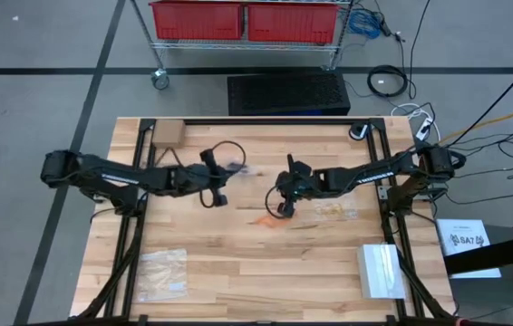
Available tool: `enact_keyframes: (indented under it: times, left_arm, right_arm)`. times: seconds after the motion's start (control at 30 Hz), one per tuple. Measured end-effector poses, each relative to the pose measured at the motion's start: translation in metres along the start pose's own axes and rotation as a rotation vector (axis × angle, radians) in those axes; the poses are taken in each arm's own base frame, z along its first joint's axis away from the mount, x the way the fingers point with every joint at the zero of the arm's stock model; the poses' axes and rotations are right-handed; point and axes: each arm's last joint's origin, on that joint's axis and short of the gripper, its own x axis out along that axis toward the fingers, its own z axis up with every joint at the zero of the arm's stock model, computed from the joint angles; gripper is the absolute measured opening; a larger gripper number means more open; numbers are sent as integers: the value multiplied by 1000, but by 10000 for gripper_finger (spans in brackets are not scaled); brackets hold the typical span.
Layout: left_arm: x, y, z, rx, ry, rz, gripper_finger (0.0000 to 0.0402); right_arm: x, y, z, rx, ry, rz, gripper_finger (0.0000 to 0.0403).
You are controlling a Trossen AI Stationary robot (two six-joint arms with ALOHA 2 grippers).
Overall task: Sort rubber bands
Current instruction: Close the transparent zip bag
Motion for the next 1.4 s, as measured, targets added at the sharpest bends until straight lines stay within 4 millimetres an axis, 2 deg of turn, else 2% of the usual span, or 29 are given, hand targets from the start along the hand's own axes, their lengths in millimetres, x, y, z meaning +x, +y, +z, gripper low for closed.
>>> enact_keyframes:
  times: [0.13, 0.27, 0.43, 0.6, 0.73, 0.87, 1.2, 1.3, 1.4]
  left_arm:
    - [20, -8, -3, -109, -31, 3, 14]
    - [34, -16, -3, -150, -101, -56, 53]
    - [41, -12, 1, -304, -180, -170, 112]
    - [44, -3, 0, -354, -179, -191, 166]
    - [48, 10, -3, -372, -179, -190, 188]
    - [49, 23, -7, -391, -229, -254, 191]
    - [38, 52, -48, -550, -373, -207, 192]
    - [32, 57, -57, -594, -412, -193, 192]
    - [30, 60, -60, -601, -428, -203, 192]
  right_arm:
    - [0, 0, 5, 144, -43, 12, 2]
    - [1, -3, 8, 272, -56, 24, 28]
    - [3, -11, 12, 383, -54, 63, 88]
    - [6, -15, 16, 487, -80, 79, 166]
    - [21, -17, 15, 558, -94, 83, 218]
    - [49, -15, 7, 582, -80, 75, 245]
    - [103, -28, -6, 746, -153, 61, 243]
    - [111, -30, -8, 742, -197, 50, 208]
    - [113, -30, -8, 693, -225, 29, 140]
